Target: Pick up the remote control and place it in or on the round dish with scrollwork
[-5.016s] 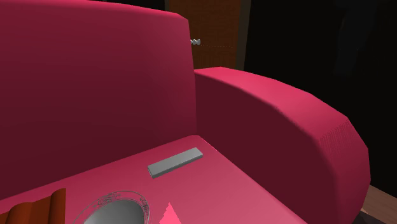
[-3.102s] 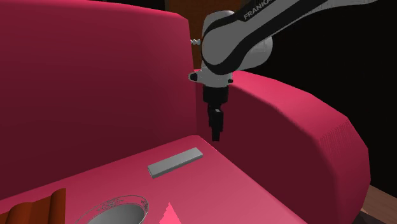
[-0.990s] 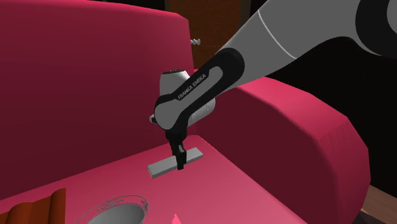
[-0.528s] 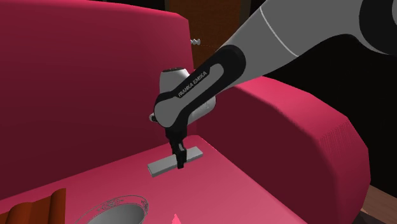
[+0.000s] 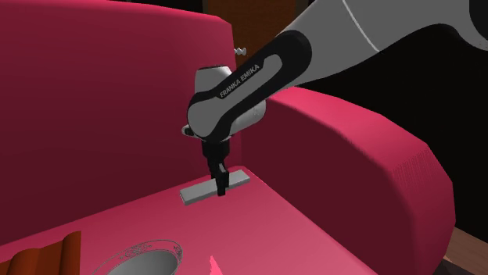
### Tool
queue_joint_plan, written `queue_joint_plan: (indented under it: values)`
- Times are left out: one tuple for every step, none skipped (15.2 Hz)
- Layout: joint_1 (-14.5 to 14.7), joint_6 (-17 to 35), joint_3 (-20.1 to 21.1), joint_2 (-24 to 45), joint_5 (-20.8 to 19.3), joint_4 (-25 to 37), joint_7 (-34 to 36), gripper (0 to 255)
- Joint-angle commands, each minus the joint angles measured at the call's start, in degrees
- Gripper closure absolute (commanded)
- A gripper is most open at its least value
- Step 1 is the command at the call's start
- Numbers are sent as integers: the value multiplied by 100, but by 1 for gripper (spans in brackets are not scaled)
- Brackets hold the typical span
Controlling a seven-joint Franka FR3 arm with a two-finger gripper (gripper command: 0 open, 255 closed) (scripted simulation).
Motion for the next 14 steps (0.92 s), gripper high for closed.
queue_joint_plan:
  values:
    - [7,-126,-1,-83,-6,43,8,255]
    - [8,-186,-2,-122,-8,63,9,255]
    - [9,-246,-4,-161,-10,85,9,255]
    - [10,-306,-5,-201,-12,105,10,255]
    - [10,-367,-6,-238,-13,129,11,255]
    - [11,-429,-7,-272,-15,157,11,255]
    - [12,-491,-8,-307,-17,184,12,255]
    - [12,-554,-9,-342,-19,212,12,255]
    - [13,-617,-10,-375,-20,242,12,255]
    - [13,-680,-10,-407,-22,273,13,255]
    - [14,-743,-11,-440,-24,303,13,255]
    - [14,-807,-12,-471,-25,336,14,255]
    - [15,-871,-13,-500,-27,371,14,255]
    - [15,-884,-13,-504,-27,380,14,255]
